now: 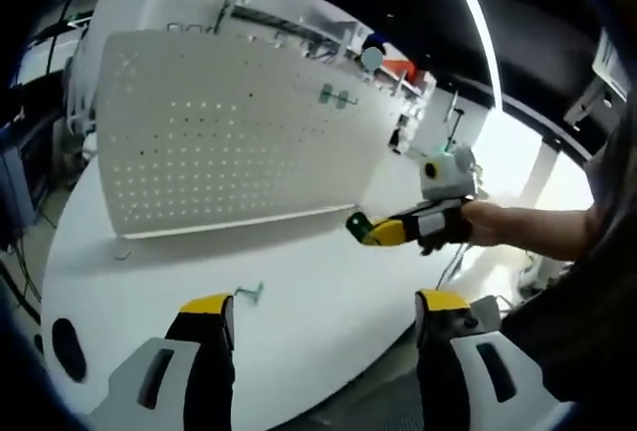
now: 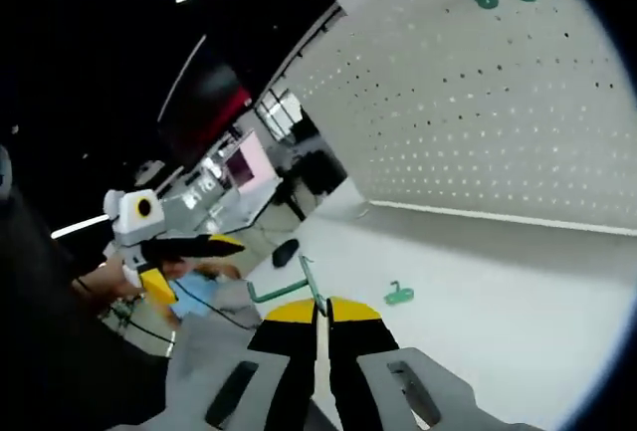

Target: Insert the hook assembly into the mounting plate slot until the hook locks in place.

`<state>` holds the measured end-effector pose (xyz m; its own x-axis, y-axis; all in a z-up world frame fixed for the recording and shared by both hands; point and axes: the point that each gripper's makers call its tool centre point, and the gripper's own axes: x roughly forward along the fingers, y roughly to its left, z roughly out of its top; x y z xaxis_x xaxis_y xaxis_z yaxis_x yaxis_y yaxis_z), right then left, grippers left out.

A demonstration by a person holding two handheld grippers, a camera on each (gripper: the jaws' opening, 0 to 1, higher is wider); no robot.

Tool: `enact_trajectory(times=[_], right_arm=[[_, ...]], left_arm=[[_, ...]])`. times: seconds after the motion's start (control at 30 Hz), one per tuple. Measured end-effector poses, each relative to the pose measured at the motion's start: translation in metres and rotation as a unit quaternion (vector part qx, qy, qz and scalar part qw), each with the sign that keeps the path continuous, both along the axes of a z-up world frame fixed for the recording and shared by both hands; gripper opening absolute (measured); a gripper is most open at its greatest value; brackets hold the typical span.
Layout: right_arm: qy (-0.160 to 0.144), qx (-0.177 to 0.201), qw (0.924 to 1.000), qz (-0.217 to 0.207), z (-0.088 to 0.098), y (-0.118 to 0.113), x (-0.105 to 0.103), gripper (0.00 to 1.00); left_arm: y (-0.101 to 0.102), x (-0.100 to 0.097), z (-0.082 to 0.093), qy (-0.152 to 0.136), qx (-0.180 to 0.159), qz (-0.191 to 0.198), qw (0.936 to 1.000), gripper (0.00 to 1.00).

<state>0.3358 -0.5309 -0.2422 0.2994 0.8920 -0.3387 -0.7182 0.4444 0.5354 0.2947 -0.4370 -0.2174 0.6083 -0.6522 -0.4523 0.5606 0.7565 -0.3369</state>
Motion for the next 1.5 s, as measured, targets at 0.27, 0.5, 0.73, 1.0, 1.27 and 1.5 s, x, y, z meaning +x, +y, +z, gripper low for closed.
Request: enact_trajectory(times=[0.27,0.5,0.73,1.0,1.27,1.5], right_arm=[[0.019,0.057,0.9971,0.045,0.02,0.015,-0.035,0.01],[0.021,0.086,0.993,0.079,0.031,0.027,-0.049,0.01],[0.039,0.136,0.9853,0.097,0.047,0.037,-0.057,0.01],[0.046,0.153,0.9778,0.135,0.052,0.045,-0.075,0.01],[0.072,0.187,0.9659,0.164,0.057,0.053,-0.092,0.01],[0.103,0.224,0.9546,0.168,0.064,0.055,-0.097,0.01]], left_arm=[[-0.006,-0.001,0.016,-0.011,-0.02,-0.019,0.9996,0.6],[-0.017,-0.004,0.028,-0.009,-0.062,-0.028,0.9976,0.53],[-0.026,-0.015,0.04,-0.017,-0.095,-0.053,0.9939,0.42],[-0.038,-0.025,0.054,-0.017,-0.155,-0.076,0.9848,0.34],[-0.049,-0.035,0.056,-0.018,-0.163,-0.109,0.9804,0.24],[-0.057,-0.041,0.062,-0.007,-0.194,-0.135,0.9716,0.07]])
